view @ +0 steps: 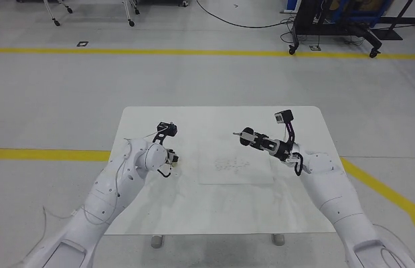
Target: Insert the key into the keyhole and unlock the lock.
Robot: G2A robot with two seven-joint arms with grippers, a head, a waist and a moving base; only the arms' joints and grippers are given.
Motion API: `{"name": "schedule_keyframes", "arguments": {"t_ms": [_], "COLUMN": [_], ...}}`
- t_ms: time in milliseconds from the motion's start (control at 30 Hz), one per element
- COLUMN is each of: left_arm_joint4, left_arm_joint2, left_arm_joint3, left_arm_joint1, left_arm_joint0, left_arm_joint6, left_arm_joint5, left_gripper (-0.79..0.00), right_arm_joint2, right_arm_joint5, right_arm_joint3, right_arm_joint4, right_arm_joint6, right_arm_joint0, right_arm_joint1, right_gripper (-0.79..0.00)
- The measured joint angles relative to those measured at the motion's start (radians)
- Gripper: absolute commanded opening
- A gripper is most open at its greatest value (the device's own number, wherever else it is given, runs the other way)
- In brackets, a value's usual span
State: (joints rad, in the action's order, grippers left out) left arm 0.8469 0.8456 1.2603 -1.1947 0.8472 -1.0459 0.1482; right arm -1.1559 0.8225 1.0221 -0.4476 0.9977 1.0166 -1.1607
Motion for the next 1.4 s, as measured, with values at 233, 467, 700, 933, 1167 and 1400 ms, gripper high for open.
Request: {"name": "schedule_keyframes", "arguments": {"t_ms": [233, 467, 700, 933, 1167, 1400], "left_arm_joint4": [-0.303, -0.698, -0.700, -1.061, -1.292, -1.372], "left_arm_joint2": [0.188, 0.366, 0.363, 0.310, 0.206, 0.153], "left_arm_joint3": [0.082, 0.034, 0.036, -0.135, -0.360, -0.388], "left_arm_joint1": [0.026, 0.064, 0.064, 0.036, -0.008, -0.018], "left_arm_joint0": [0.091, 0.144, 0.145, 0.039, -0.065, -0.104], "left_arm_joint6": [0.224, 0.064, 0.065, -0.076, -0.243, -0.277], "left_arm_joint5": [-0.291, -0.679, -0.675, -0.625, -0.678, -0.645], "left_gripper": [-0.785, -0.785, -0.785, -0.785, -0.785, -0.785], "right_arm_joint2": [0.000, 0.000, 0.000, 0.054, 0.178, 0.270], "right_arm_joint5": [0.000, 0.000, 0.000, -0.092, -0.085, -0.029], "right_arm_joint3": [0.000, 0.000, 0.000, -0.015, -0.121, -0.203], "right_arm_joint4": [0.000, 0.000, 0.000, -0.033, -0.110, -0.167], "right_arm_joint6": [0.000, 0.000, 0.000, -0.111, -0.139, -0.155], "right_arm_joint0": [0.000, 0.000, 0.000, -0.017, -0.114, -0.209], "right_arm_joint1": [0.000, 0.000, 0.000, -0.026, -0.090, -0.154], "right_gripper": [-0.785, -0.785, -0.785, -0.785, -0.785, -0.785]}}
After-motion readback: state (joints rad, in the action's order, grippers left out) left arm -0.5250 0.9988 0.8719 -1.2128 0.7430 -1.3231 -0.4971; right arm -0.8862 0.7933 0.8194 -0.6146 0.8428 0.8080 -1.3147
